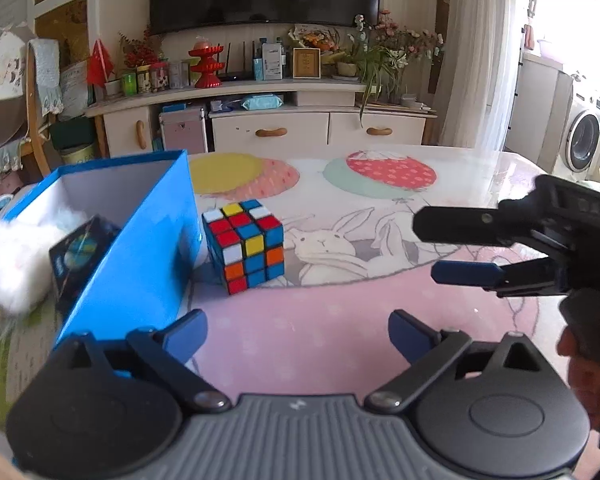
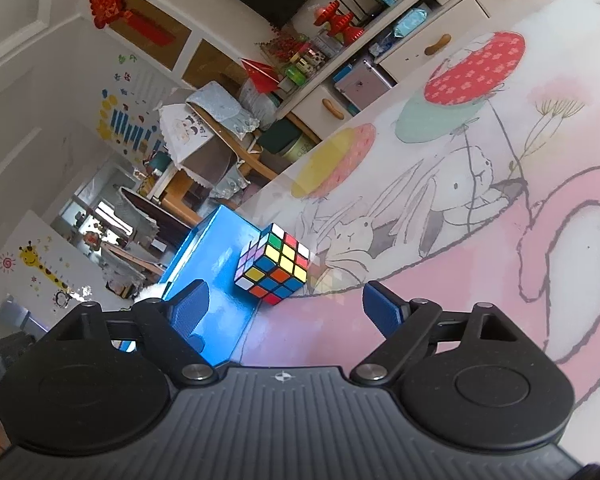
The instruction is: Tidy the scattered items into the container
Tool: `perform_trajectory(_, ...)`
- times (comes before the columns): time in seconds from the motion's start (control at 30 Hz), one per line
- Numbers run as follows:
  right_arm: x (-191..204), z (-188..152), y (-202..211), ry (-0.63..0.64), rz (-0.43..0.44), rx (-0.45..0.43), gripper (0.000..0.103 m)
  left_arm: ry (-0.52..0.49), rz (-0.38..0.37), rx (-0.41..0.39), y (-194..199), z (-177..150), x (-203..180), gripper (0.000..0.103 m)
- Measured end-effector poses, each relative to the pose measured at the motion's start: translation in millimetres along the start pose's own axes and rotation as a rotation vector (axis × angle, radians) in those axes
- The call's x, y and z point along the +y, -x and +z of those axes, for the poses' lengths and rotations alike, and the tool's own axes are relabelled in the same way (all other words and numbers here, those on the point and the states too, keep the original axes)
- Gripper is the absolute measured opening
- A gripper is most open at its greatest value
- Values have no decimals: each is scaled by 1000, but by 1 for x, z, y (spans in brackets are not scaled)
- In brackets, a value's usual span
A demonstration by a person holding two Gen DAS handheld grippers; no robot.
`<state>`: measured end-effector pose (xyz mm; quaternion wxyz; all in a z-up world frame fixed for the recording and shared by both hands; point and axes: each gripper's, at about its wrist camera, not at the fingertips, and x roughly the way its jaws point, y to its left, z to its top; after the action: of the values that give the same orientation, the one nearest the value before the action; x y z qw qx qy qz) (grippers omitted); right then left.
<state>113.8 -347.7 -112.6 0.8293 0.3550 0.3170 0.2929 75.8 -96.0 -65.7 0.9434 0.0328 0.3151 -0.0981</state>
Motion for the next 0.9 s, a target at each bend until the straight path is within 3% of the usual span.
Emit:
perform_trajectory(0.33, -19, 19, 13, -81, 31, -72, 103, -35, -32, -51, -26, 37, -11, 97)
perform_trajectory(0.57, -33, 30, 15, -123, 44, -99, 103, -1, -19, -38, -54, 59, -7, 98)
perform_trajectory(0.9, -39, 35, 1, -147, 65, -68, 103, 9, 10, 10, -81, 68, -2, 99)
